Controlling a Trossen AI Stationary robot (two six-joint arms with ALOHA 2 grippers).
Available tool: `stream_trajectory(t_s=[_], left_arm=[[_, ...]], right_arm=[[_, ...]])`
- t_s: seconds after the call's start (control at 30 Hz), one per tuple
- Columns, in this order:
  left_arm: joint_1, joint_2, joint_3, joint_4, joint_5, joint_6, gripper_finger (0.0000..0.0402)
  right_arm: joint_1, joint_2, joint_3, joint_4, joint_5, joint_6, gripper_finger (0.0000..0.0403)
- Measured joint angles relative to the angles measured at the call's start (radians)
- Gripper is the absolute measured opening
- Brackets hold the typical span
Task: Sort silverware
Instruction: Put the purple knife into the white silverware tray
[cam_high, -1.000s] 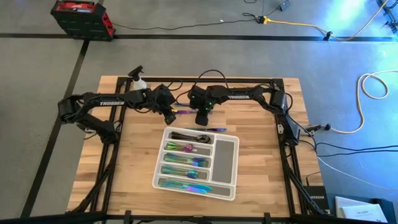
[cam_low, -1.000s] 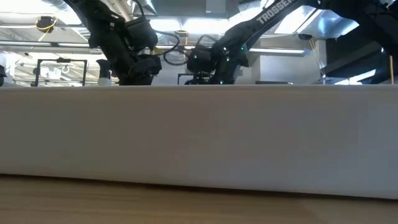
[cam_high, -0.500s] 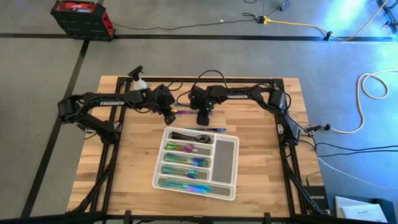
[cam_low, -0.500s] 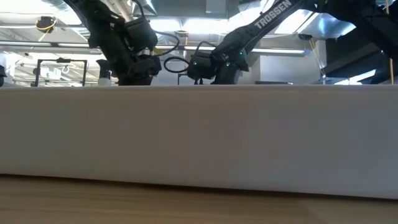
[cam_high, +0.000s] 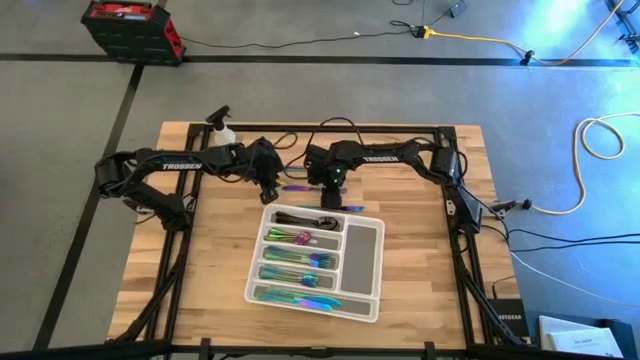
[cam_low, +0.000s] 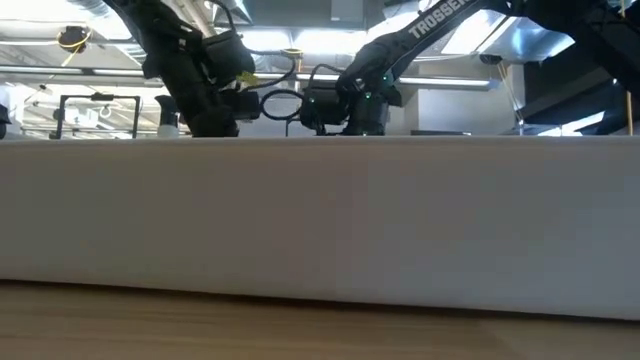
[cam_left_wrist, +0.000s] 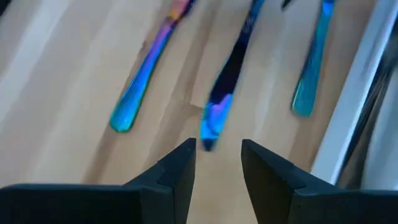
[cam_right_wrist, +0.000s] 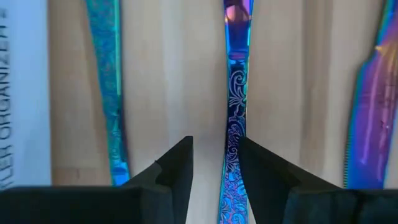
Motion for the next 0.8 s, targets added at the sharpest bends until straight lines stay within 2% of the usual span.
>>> stream_trajectory(t_s=[0.1, 0.2, 0.4, 0.5, 0.6, 0.8], left_arm=[[0.007, 0.037, 0.0, 0.042, -0.021, 0.091, 0.0115], [0.021, 0.088, 0.0, 0.123, -0.019, 0.114, 0.0115], [0.009, 0.188, 0.0, 0.229, 0.054, 0.182, 0.0113], [-0.001, 0.23, 0.0, 0.227, 0.054, 0.237, 0.0098], [0.0, 0.264, 0.0, 0.225, 0.038, 0.227, 0.008], [0.0, 0.261, 0.0, 0.245, 0.029, 0.272, 0.0039]], right_arm=[[0.012, -0.002, 0.0, -0.003, 0.016, 0.025, 0.011], [0.012, -0.019, -0.002, -0.003, -0.009, 0.085, 0.011], [0.008, -0.118, -0.002, 0.052, 0.008, 0.116, 0.011], [-0.01, -0.151, -0.035, 0.131, -0.032, 0.16, 0.0111], [-0.024, -0.181, -0.086, 0.216, -0.078, 0.218, 0.0111], [-0.02, -0.283, -0.282, 0.492, -0.117, 0.335, 0.0111]])
